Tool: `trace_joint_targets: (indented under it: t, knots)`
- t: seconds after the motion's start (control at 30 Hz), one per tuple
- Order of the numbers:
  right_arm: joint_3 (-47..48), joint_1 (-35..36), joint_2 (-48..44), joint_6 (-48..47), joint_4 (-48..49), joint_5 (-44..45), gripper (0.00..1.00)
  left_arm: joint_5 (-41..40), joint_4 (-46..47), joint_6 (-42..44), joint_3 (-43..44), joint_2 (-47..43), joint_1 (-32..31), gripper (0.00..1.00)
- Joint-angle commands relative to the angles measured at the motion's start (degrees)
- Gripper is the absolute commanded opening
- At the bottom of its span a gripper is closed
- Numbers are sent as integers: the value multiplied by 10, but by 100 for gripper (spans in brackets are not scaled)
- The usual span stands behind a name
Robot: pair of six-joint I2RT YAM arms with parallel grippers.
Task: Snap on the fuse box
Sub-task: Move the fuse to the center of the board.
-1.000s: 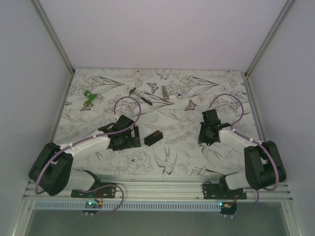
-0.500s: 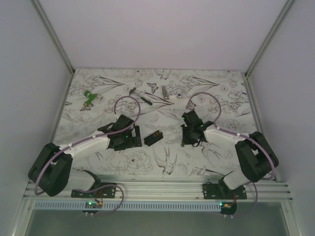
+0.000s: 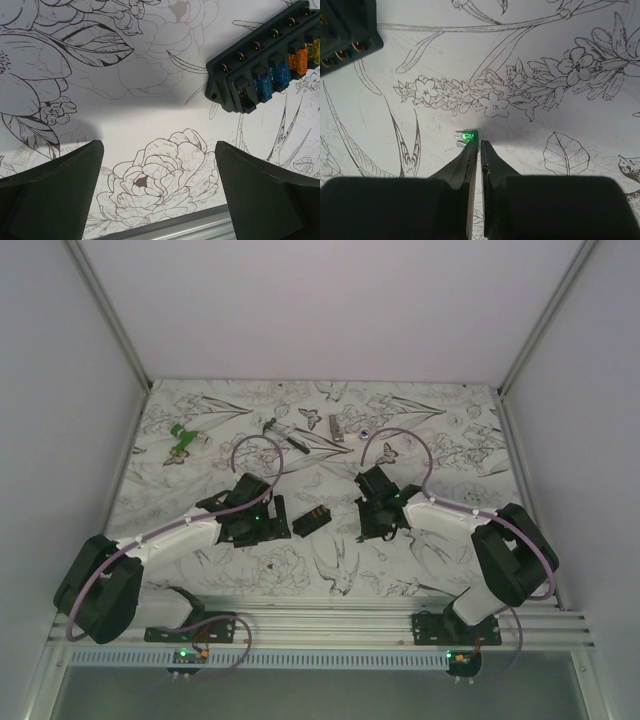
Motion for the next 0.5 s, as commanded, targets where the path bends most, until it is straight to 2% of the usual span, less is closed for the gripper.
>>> trace_joint_targets:
  t: [0.0,0.17,0.3,0.47]
  knots:
    - [23,13,-21,-24,-23,-4,16,18,2,-4,-6,-6,4,100]
    - [48,23,-20,-23,-67,25,27,10,2,0,-7,-10,6,100]
    - [66,41,-2,-6,-88,80,40,13,3,1,-10,-8,12,100]
    - [102,49,49,25,-89,127,48,16,5,3,-14,-14,15,100]
